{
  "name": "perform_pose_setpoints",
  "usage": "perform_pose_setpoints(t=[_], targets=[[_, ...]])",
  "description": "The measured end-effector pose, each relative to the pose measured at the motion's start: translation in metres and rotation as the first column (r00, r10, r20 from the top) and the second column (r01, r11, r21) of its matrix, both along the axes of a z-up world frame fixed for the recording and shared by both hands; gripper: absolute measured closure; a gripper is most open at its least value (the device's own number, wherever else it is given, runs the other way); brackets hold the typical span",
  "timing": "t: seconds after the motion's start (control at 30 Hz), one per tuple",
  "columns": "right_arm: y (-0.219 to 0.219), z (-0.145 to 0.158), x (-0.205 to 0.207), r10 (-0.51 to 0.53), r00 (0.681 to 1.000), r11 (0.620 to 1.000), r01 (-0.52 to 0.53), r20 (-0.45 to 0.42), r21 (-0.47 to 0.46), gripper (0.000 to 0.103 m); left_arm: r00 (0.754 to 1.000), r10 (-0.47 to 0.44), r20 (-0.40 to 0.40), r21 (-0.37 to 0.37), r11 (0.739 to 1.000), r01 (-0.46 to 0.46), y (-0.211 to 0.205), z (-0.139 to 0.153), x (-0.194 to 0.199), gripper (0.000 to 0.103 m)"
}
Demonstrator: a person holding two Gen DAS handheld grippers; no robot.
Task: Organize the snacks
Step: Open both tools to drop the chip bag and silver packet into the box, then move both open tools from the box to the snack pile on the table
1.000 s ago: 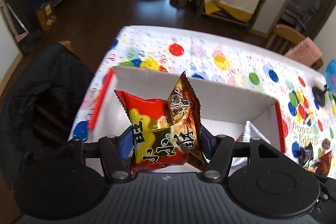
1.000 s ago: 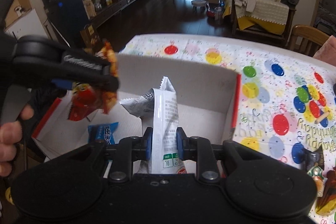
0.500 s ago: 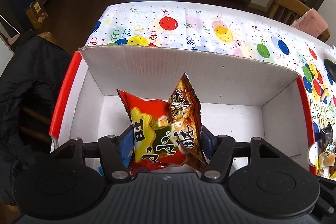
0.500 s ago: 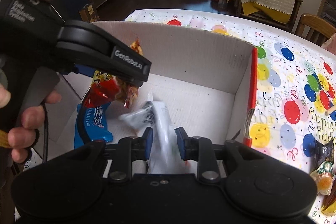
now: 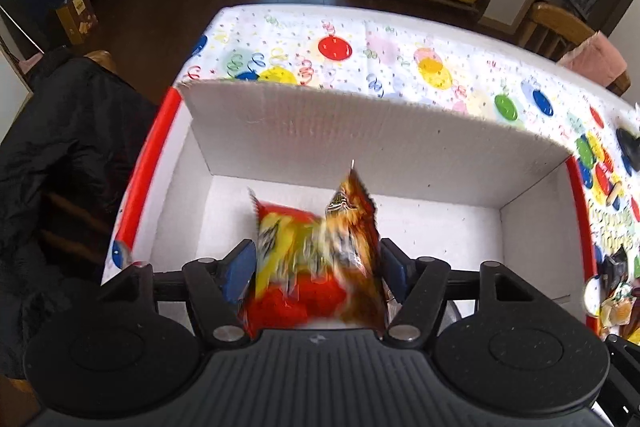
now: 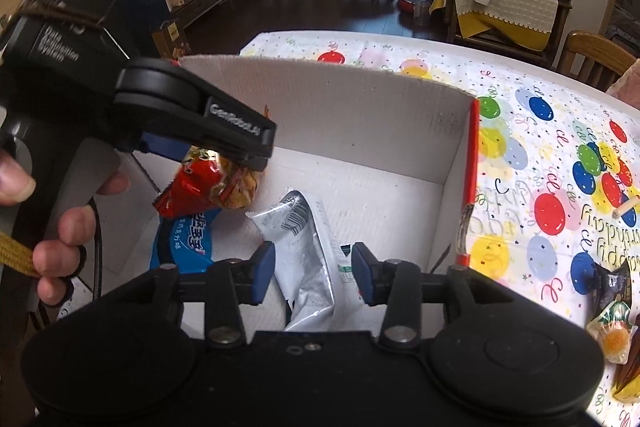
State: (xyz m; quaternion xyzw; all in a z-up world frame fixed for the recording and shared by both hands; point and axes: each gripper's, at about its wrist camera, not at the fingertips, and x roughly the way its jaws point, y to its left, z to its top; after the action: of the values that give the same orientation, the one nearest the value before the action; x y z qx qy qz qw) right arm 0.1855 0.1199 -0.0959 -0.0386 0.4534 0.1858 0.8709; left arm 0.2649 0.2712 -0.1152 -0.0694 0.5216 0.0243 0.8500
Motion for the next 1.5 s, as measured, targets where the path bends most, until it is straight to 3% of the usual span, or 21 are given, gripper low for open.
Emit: perform_pose_setpoints(t=[0.23,0.7,1.0,1.13,1.5], targets=[[-0.015,0.016,-0.012,-0.029,0.999,0.999,0.028,0.030,0.041,0.051,0.998,0.021,0.065,-0.023,1.000,-0.020,0.003,0.025,-0.018,0.035],[-0.046,0.049,-0.044,-0.105,0.989,0.987,0.091,0.101,0.134,0.033,0.980,-0.025,0.197,-0.026,0.999,0.030,-0.016,0.077,-0.076,0.033],[-0.072,0.063,-0.065,-0.144,0.982,0.975,0.119,0.124,0.189,0.025,0.969,-0.059,0.241,-0.016,0.998,0.065,-0.036,0.096,-0.106,0.032],[-0.085,0.070,-0.075,-0.163,0.976,0.969,0.131,0.146,0.207,0.020,0.963,-0.061,0.261,-0.014,0.998,0.067,-0.048,0.103,-0.119,0.024],[-0.141,0.069,-0.111,-0.245,0.954,0.948,0.198,0.175,0.250,0.017,0.955,-0.094,0.281,-0.074,0.990,0.119,-0.091,0.105,-0.155,0.018]])
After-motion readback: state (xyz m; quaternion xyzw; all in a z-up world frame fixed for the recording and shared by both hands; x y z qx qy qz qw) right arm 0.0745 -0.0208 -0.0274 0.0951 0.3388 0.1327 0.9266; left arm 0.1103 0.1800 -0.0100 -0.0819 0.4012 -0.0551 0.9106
